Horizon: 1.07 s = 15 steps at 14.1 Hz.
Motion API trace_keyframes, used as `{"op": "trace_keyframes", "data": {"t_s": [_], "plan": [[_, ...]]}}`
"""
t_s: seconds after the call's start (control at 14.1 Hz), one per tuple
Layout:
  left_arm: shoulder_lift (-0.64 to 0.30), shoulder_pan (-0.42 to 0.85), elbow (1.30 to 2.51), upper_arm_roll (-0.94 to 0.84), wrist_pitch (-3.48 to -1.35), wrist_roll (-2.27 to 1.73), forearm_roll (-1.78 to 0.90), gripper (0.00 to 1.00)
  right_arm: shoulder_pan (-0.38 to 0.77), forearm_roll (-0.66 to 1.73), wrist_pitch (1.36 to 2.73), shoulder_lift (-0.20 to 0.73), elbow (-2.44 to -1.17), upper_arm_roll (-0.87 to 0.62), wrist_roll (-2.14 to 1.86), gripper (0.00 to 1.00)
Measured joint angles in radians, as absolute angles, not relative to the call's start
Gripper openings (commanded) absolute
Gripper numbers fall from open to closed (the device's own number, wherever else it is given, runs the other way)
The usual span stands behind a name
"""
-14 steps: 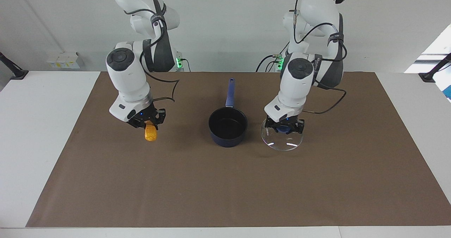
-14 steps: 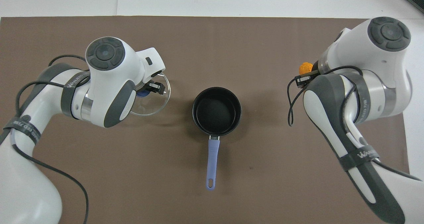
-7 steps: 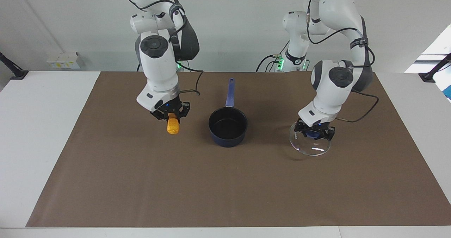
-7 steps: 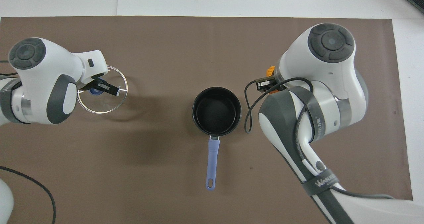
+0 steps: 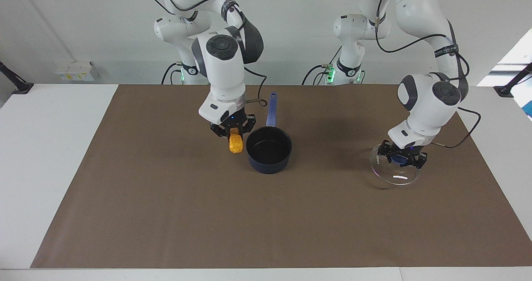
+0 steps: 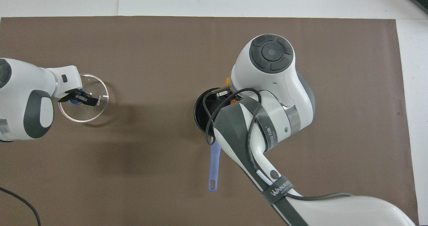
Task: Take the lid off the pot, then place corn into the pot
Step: 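Lower the lid with the left gripper while the right gripper carries corn over the pot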
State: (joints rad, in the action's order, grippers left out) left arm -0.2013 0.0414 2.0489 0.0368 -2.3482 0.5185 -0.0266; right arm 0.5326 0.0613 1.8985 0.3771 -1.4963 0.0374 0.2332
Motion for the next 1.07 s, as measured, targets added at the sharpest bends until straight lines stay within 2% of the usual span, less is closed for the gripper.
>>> {"op": "trace_keyframes", "data": {"t_s": [0.28, 0.36, 0.43, 0.71, 1.07], "plan": [[-0.191, 0.029, 2.142, 0.037, -2.426, 0.522, -0.052, 0.0, 0.556, 0.062, 1.908, 0.408, -1.495, 0.035, 0.233, 0.0], [-0.191, 0.029, 2.155, 0.037, -2.435, 0.522, -0.054, 0.32, 0.568, 0.063, 1.912, 0.42, -1.496, 0.034, 0.231, 0.0], [-0.191, 0.029, 2.161, 0.037, -2.44, 0.522, -0.056, 0.99, 0.578, 0.063, 1.919, 0.434, -1.499, 0.034, 0.223, 0.0], [-0.191, 0.029, 2.15, 0.037, -2.449, 0.522, -0.057, 1.0, 0.586, 0.063, 1.982, 0.482, -1.507, 0.034, 0.19, 0.0], [-0.194, 0.031, 2.073, 0.027, -2.439, 0.522, -0.058, 1.0, 0.601, 0.063, 1.999, 0.497, -1.544, 0.033, 0.186, 0.0]]}}
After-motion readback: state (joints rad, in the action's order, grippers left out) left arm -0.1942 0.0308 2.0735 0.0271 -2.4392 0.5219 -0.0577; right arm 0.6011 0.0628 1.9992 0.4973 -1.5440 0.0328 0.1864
